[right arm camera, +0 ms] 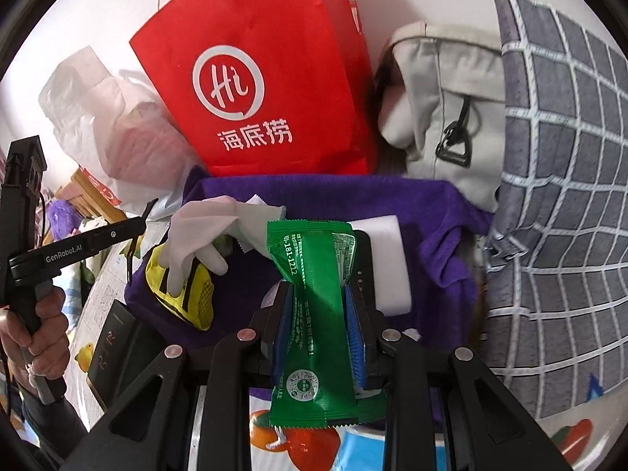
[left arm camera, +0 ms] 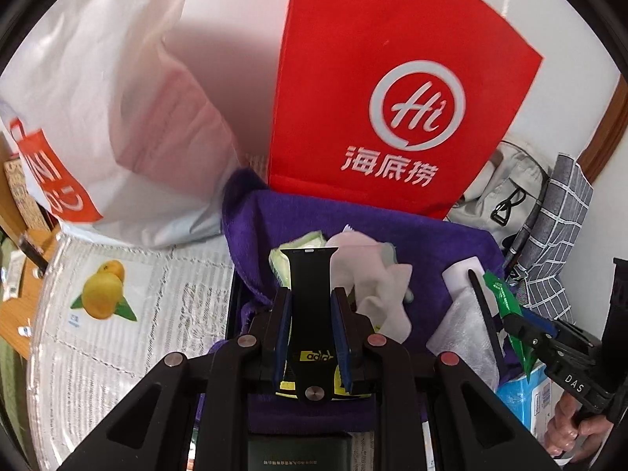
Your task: Organize soft objects
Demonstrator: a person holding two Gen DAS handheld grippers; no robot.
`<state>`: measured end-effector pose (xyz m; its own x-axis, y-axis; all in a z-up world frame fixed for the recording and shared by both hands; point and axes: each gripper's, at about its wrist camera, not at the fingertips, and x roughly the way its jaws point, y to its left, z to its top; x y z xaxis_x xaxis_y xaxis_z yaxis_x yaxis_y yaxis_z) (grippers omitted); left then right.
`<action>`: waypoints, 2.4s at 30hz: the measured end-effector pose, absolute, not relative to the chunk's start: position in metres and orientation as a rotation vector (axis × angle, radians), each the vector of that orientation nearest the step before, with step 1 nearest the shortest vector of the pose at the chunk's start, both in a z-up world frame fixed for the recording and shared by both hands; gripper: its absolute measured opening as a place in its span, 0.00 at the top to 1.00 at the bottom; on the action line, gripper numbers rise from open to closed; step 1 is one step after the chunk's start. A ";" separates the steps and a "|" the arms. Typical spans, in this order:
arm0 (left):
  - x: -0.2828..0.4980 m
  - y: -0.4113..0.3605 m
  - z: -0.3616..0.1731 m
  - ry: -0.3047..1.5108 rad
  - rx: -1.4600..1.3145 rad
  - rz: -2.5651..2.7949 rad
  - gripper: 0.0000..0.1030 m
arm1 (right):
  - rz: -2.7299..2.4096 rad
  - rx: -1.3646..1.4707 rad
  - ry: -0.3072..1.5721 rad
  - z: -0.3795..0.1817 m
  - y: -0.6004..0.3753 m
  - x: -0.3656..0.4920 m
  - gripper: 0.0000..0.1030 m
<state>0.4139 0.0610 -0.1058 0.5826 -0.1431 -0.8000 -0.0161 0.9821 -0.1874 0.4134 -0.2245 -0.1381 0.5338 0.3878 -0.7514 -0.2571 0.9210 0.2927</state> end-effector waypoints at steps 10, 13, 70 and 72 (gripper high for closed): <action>0.420 0.064 -0.120 0.982 -0.206 -0.078 0.81 | 0.363 0.203 0.902 -0.148 -0.219 0.417 0.74; 0.423 0.062 -0.125 0.993 -0.193 -0.074 0.81 | 0.365 0.206 0.915 -0.153 -0.216 0.419 0.73; 0.356 0.024 -0.075 0.973 -0.026 -0.083 0.45 | 0.241 0.043 0.839 -0.084 -0.224 0.351 0.29; 0.337 0.018 -0.066 0.957 -0.012 -0.097 0.44 | 0.242 0.071 0.848 -0.080 -0.230 0.334 0.29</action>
